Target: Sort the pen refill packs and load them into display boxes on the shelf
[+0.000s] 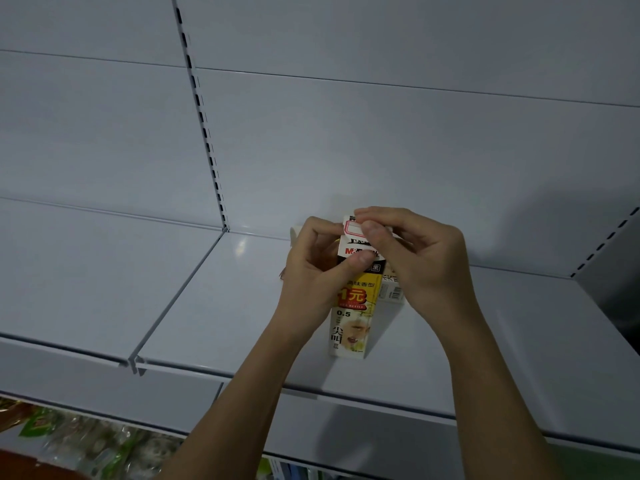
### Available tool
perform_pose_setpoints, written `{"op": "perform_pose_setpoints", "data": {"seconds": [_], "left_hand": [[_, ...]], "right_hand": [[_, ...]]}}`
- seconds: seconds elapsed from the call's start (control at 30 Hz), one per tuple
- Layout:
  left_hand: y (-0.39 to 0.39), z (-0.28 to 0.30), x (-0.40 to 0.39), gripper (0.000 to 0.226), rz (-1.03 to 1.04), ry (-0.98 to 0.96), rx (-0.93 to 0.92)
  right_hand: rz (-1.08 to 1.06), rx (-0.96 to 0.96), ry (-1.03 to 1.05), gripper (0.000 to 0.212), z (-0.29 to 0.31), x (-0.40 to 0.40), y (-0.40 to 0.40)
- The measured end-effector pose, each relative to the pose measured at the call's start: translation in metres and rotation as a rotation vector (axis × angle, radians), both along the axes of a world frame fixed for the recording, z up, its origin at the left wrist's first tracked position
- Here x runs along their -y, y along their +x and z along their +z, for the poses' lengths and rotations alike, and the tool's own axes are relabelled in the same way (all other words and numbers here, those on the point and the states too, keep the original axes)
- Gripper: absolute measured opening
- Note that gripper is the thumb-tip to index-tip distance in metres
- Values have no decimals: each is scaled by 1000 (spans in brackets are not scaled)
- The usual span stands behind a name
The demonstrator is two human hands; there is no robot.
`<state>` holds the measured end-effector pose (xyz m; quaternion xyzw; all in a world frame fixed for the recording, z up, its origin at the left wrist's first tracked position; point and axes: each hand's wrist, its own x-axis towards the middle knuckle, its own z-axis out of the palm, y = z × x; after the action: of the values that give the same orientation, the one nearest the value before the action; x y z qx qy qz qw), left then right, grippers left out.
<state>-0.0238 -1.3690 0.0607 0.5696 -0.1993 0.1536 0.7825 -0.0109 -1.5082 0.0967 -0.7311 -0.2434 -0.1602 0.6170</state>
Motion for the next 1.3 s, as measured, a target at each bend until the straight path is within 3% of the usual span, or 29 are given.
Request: {"op": "perform_pose_setpoints", "data": {"seconds": [0.23, 0.47, 0.67, 0.97, 1.03, 1.1, 1.17, 1.23, 1.3], "left_hand": [[1, 0, -1, 28, -12, -20, -49], [1, -1, 1, 60, -29, -20, -66], [1, -6, 0, 28, 33, 31, 17], [6, -7, 5, 14, 69, 10, 29], [6, -5, 4, 12, 62, -45, 22], [8, -3, 2, 14, 145, -164, -49], [13, -4, -6, 15, 239, -346, -160], [17, -10, -18, 9, 297, -487, -243], [19, -19, -31, 8, 361, -522, -298]], "right_hand": [[12, 11, -18, 16, -5, -1, 2], [31, -5, -80, 16, -6, 3, 5], [91, -40, -86, 27, -15, 3, -3], [-12, -5, 86, 23, -40, -13, -9], [9, -17, 51, 37, -42, -14, -8], [73, -153, 17, 71, -52, -16, -9], [105, -307, -64, 88, -67, -14, -11], [64, -384, -119, 82, -76, -11, -12], [-4, -430, -98, 62, -77, -6, -11]]}}
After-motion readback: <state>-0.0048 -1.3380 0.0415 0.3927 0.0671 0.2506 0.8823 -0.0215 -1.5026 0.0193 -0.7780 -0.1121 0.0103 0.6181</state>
